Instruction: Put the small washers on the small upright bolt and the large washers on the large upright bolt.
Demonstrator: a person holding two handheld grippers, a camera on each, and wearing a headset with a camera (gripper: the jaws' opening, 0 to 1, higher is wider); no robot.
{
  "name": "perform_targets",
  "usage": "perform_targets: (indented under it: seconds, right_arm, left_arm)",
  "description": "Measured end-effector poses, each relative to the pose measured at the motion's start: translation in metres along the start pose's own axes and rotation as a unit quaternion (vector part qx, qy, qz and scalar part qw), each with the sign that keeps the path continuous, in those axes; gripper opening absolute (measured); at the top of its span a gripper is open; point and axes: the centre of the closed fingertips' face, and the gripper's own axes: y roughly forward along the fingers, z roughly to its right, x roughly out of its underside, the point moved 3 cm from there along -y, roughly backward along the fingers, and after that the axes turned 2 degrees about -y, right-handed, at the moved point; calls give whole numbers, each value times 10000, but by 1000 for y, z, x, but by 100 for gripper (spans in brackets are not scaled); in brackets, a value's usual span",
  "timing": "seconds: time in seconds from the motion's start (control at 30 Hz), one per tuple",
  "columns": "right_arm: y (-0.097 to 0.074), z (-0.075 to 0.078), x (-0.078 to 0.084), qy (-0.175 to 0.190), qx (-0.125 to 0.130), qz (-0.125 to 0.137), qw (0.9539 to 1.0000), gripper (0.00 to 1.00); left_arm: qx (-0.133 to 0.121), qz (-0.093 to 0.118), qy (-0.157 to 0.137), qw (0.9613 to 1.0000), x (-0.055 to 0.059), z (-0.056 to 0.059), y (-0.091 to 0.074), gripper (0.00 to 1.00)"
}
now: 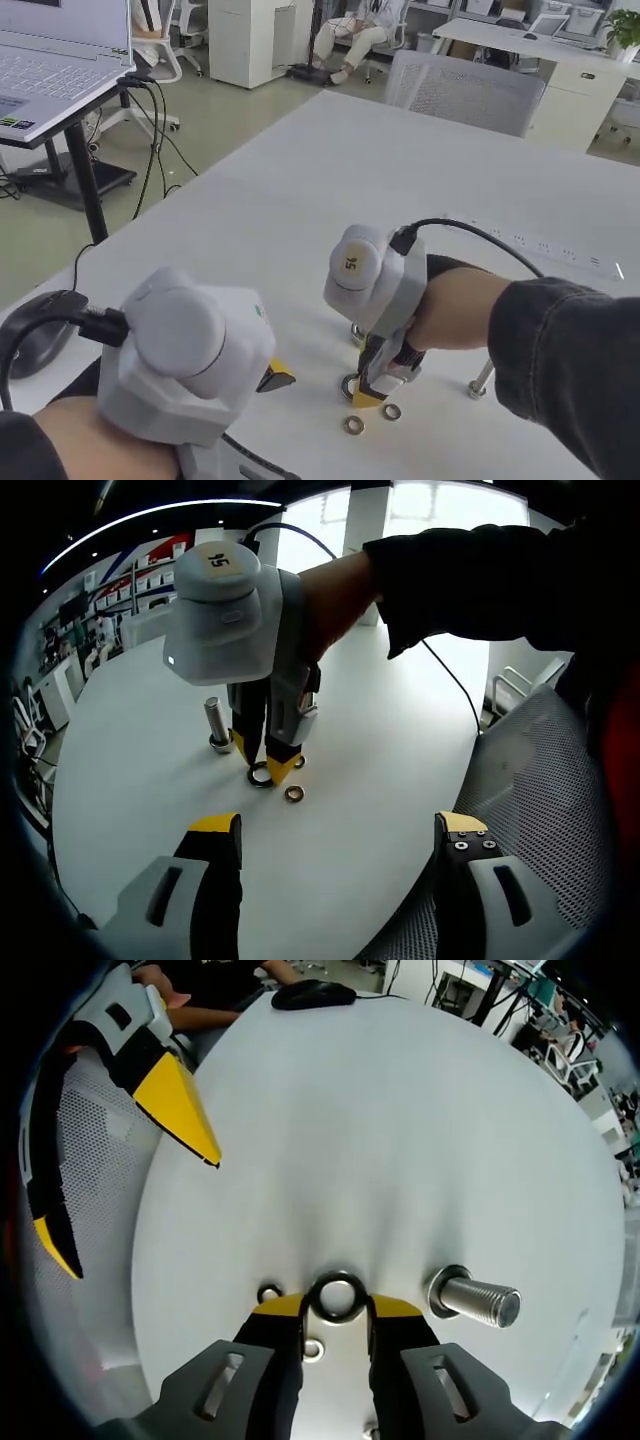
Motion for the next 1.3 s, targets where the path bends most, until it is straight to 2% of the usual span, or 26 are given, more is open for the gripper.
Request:
perform_targets:
  seconds: [0.5,0.97,1.3]
  right_arm:
    - [-2,0,3,-41,-45,-103,9999,24]
    - [-18,7,16,31,54,-181,9998,24]
    - [-38,13,27,118,198,-242,9994,24]
  left_arm:
    - [-16,14,-26,10000,0,-1,-1,78]
    - [4,8,-6,10000,-2,1,-1,78]
    - [25,20,18,10000,-4,1,-1,78]
